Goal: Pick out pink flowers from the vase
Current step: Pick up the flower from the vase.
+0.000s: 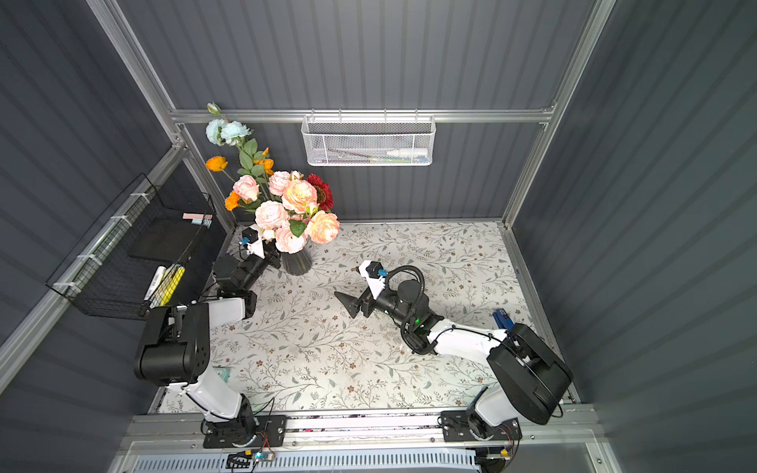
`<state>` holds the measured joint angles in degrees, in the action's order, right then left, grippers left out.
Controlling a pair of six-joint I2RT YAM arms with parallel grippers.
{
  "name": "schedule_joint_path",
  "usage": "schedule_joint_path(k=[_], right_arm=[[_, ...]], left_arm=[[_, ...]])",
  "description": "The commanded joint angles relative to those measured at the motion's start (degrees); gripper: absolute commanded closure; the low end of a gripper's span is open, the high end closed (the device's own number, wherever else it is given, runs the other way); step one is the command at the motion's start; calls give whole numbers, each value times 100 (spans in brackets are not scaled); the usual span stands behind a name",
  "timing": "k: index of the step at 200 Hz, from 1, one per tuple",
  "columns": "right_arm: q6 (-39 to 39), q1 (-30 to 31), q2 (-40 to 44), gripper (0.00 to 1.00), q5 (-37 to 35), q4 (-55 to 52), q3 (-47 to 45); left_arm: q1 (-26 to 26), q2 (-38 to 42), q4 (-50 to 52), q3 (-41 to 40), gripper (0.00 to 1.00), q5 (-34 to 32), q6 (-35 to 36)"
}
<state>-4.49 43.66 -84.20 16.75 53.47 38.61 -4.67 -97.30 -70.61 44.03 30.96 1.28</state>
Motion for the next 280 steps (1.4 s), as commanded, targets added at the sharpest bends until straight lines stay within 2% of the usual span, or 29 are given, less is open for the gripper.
schedule_joint_path(k=[1, 58, 132, 280], right_arm=[[12, 29, -117, 1, 74, 75, 166], [-23, 41, -117, 1, 74, 58, 190], [-114, 38, -176, 1, 25, -21, 300], [123, 37, -184, 1, -210, -477, 894]], left_arm=[[-8, 42, 98, 97, 82, 123, 93], [-8, 84, 138, 200, 88, 181, 81], [-8, 362, 331, 301, 88, 279, 72], [-8, 1315, 1548, 854, 88, 213, 553]])
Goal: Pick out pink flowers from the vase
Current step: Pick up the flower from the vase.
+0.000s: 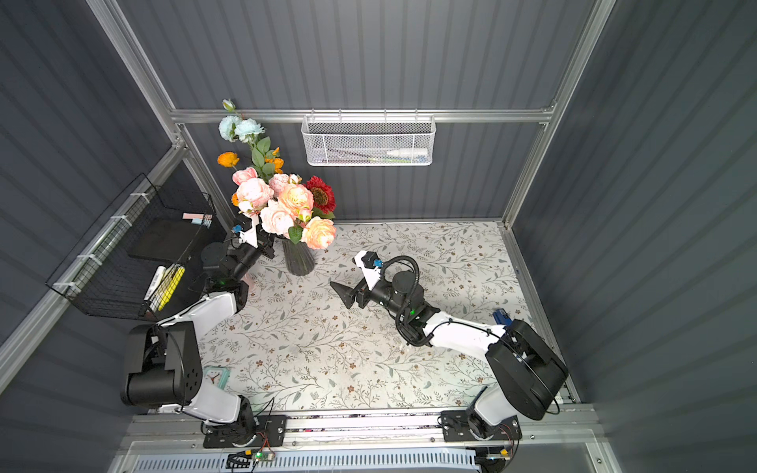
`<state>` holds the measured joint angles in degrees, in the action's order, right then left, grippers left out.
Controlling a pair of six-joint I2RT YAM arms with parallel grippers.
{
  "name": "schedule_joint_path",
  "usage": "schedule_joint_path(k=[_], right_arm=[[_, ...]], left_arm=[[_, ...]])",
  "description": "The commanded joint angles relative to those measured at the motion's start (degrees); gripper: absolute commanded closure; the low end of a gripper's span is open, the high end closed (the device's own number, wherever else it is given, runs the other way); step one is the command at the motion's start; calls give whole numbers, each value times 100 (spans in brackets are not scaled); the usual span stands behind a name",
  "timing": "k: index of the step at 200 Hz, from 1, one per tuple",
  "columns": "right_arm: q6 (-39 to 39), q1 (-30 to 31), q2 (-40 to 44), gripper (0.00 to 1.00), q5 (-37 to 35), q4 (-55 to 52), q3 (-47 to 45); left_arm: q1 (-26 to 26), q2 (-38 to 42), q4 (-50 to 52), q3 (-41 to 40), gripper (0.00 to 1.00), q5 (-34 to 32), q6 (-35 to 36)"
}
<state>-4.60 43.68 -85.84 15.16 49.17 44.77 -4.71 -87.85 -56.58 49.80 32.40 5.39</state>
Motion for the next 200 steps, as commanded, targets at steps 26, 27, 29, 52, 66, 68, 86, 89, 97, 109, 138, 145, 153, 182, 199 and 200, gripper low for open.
schedule_joint_path(k=[26, 27, 29, 52, 66, 68, 86, 89, 97, 109, 138, 145, 153, 182, 199, 200], right_arm=[[202, 35, -28, 1, -100, -256, 455], [199, 35, -29, 1, -105, -266, 463], [204, 40, -24, 1, -104, -274, 475], [245, 35, -20, 1, -110, -396, 592], [269, 40, -10, 1, -79, -475, 653], [267, 36, -4, 1, -76, -482, 655], [267, 37, 45, 1, -50, -536, 678], [272, 35, 54, 1, -48, -551, 681], [275, 35, 84, 1, -61, -608, 689], [285, 40, 126, 1, -66, -707, 708], [304, 35, 255, 1, -48, -844, 717], [302, 35, 293, 1, -41, -900, 730], [302, 35, 334, 1, -33, -968, 743], [338, 41, 513, 1, -9, -1145, 702], [313, 44, 605, 1, -2, -1178, 658], [312, 48, 604, 1, -3, -1180, 657]], left_arm=[[-4, 597, 467, 462, 88, 94, 343], [1, 604, 502, 470, 88, 94, 346], [-2, 621, 530, 480, 88, 96, 348], [-1, 740, 690, 614, 88, 128, 332], [-4, 802, 795, 721, 88, 135, 323], [-4, 811, 819, 736, 88, 135, 323], [-4, 890, 1000, 887, 89, 100, 262], [-4, 907, 1020, 905, 89, 104, 258], [-4, 950, 1103, 971, 89, 93, 217], [-3, 1018, 1250, 1077, 89, 24, 74], [1, 1241, 1707, 1334, 89, -135, -166], [-1, 1320, 1780, 1355, 90, -138, -203], [1, 1407, 1824, 1376, 90, -154, -258], [0, 1793, 2013, 1444, 90, -174, -293], [-2, 1998, 2043, 1453, 90, -148, -286], [-3, 2008, 2048, 1458, 90, -147, -290]])
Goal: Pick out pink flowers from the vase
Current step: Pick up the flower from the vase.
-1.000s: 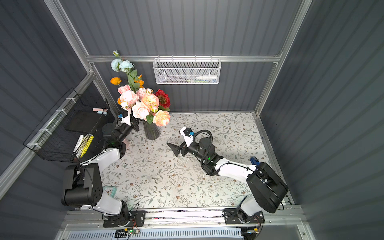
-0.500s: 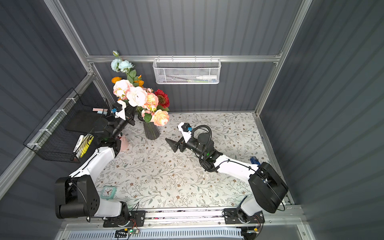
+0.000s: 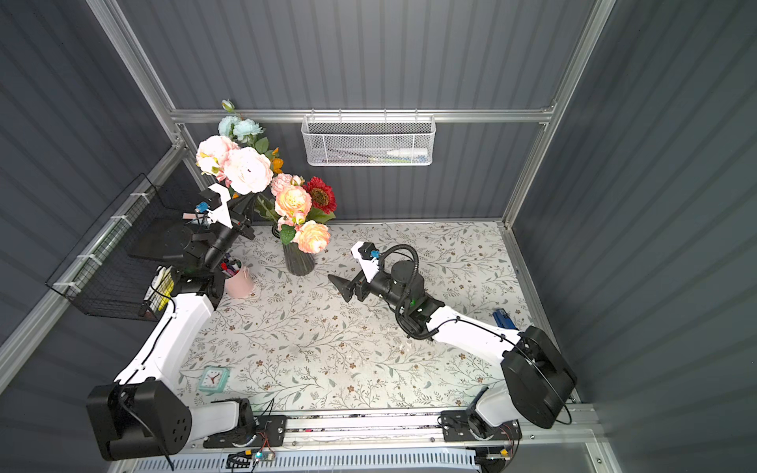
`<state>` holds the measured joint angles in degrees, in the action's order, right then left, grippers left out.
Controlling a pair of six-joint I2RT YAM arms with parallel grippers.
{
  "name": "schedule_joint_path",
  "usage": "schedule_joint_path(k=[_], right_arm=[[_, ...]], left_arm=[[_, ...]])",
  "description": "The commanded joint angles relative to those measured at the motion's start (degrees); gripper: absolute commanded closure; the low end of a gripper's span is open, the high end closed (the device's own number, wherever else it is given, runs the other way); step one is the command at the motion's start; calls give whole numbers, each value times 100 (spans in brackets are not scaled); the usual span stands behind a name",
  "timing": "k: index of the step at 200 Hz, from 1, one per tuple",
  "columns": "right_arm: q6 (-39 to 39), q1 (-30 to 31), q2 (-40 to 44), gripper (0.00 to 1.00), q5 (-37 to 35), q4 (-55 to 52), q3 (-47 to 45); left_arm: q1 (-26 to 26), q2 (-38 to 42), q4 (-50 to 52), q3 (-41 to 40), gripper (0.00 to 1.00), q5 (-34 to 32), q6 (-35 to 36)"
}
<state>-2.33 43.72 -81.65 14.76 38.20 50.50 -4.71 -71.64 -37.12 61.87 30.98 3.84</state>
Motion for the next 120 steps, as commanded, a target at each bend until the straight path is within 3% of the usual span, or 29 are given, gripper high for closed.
schedule_joint_path(k=[1, 35, 120], right_arm=[[88, 42, 189, 1, 36, -92, 79], [72, 66, 362, 1, 43, -260, -7], [-42, 100, 963, 1, 123, -1331, -49]], left_arm=[[1, 400, 106, 258, 89, -9, -136], [4, 752, 603, 401, 89, -99, -224], [3, 1544, 3244, 1043, 90, -407, -425]])
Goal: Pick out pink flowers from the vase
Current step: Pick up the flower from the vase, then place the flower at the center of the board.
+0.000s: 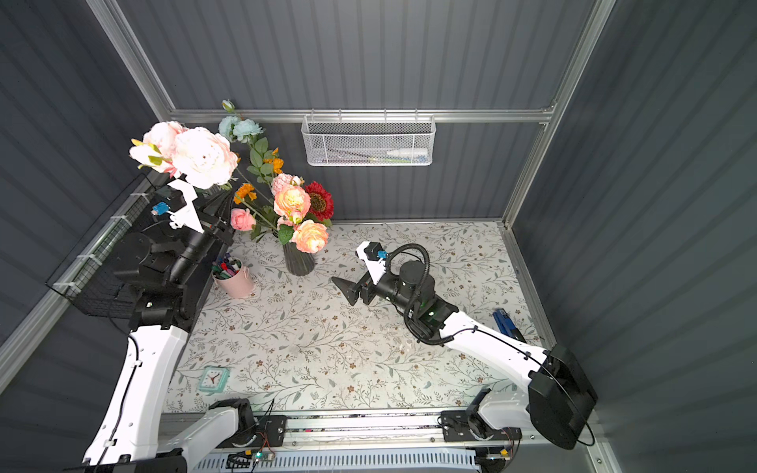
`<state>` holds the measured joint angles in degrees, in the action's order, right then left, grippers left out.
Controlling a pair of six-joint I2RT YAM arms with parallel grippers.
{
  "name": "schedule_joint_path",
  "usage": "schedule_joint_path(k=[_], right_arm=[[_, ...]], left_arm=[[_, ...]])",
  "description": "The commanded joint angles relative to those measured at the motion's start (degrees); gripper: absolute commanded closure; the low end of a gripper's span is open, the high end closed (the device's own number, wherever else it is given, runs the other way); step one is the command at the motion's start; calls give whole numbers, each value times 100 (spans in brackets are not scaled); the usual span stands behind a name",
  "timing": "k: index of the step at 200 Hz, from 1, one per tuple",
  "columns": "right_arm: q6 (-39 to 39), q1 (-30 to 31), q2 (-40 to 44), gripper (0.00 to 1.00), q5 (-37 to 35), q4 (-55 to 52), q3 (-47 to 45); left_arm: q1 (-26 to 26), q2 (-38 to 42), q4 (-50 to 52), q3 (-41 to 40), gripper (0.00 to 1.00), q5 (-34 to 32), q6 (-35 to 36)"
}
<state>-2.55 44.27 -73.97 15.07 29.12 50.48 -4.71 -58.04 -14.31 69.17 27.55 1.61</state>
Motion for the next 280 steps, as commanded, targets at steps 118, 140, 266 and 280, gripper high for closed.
schedule_joint_path(k=[118, 140, 266, 280], right_arm=[[-132, 293, 672, 1, 735, -1267, -103], [-114, 443, 652, 1, 741, -1269, -82], [-253, 1144, -463, 18, 951, -1234, 1014], [-279, 1166, -568, 22, 991, -1208, 1122]], left_arm=[[5, 1181, 3009, -476, 93, 1723, 95], [6, 1442, 2949, -887, 94, 1899, 166], [15, 1911, 2484, -2357, 95, 4073, 635], [20, 1919, 2560, -2381, 94, 4151, 725]])
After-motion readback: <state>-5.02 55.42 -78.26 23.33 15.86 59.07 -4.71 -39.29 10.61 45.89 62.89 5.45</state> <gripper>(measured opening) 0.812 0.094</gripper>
